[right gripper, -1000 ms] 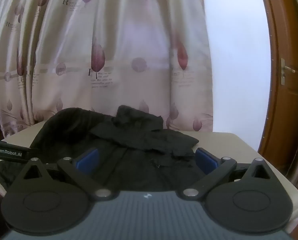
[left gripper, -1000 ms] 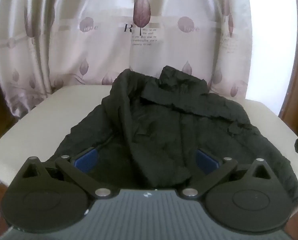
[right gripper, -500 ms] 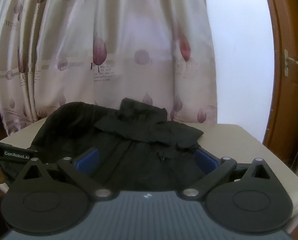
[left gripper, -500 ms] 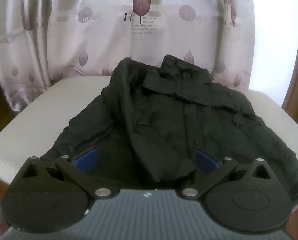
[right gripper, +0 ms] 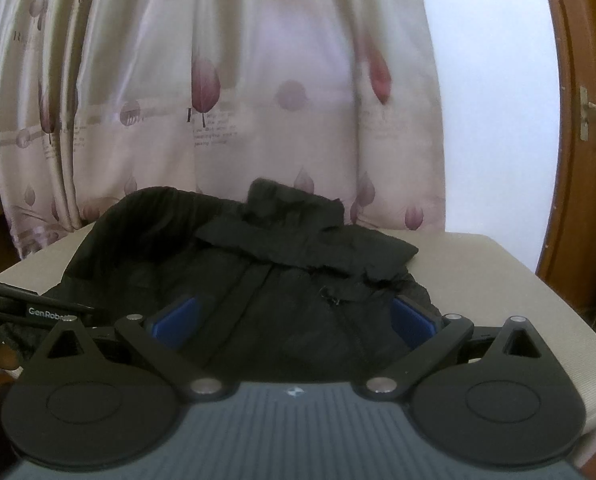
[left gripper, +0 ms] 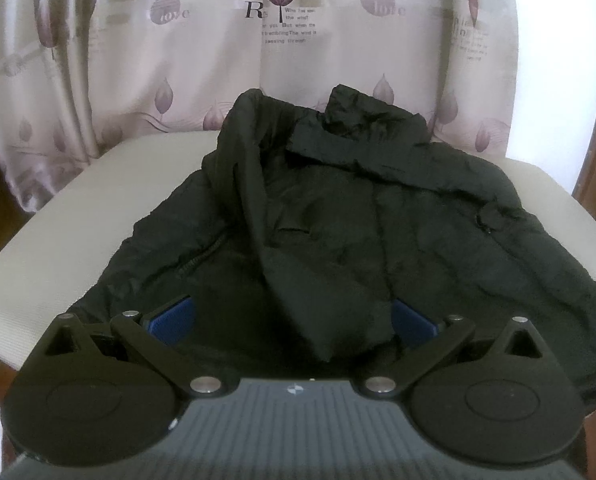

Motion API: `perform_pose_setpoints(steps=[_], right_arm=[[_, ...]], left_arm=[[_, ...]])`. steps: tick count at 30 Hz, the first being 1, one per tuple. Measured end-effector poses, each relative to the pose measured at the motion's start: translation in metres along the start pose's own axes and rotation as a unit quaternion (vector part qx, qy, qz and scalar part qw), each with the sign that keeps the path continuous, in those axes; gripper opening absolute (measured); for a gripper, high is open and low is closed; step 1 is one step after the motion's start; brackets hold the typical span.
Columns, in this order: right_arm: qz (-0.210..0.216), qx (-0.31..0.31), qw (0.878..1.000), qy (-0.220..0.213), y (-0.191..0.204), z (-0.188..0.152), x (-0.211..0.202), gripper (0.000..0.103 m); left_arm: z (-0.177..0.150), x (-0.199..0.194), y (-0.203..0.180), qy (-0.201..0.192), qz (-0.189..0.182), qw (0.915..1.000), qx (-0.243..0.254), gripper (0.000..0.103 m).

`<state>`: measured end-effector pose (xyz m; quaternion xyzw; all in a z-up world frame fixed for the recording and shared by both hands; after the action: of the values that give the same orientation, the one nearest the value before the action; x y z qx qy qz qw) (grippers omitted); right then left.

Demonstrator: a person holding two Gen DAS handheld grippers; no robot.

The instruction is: Fold large clothes

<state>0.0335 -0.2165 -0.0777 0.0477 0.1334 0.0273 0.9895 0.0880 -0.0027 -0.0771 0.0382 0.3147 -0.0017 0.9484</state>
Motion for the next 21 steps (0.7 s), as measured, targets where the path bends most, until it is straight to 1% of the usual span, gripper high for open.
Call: perform_pose_setpoints(steps=[4,10,15,21], right_arm=[[-0.001,-0.001,1.0,0.006,0.003,-0.001,0.003,0.103],[0.001,-0.002,1.0,0.021,0.004,-0.003,0.011,0.103],[0.002,0.006,1.0,0.029,0.001,-0.002,0.017,0.103],[0.002,-0.003,0.999,0.035,0.005,-0.005,0.019,0.103]], left_arm=[[0.002,0.004,0.001,0.003,-0.004,1.0,-0.003,0.102],[0.004,0.011,0.004,0.011,-0.01,0.9999,-0.001,0.093],[0.005,0.016,0.006,0.018,-0.01,0.9998,-0.004,0.093],[0.005,0.019,0.007,0.021,-0.01,0.9997,-0.003,0.096]])
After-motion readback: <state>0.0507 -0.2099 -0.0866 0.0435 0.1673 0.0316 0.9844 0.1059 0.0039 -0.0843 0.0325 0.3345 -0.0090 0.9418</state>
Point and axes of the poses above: each gripper's, at about its wrist camera, not at the fingertips, and x roughly the way its jaws point, y to its left, z to its top, the point moved 7 cm from there along x, roughly the way its jaws point, and after that the axes turned 4 degrees about x, right-handed, at the moved point
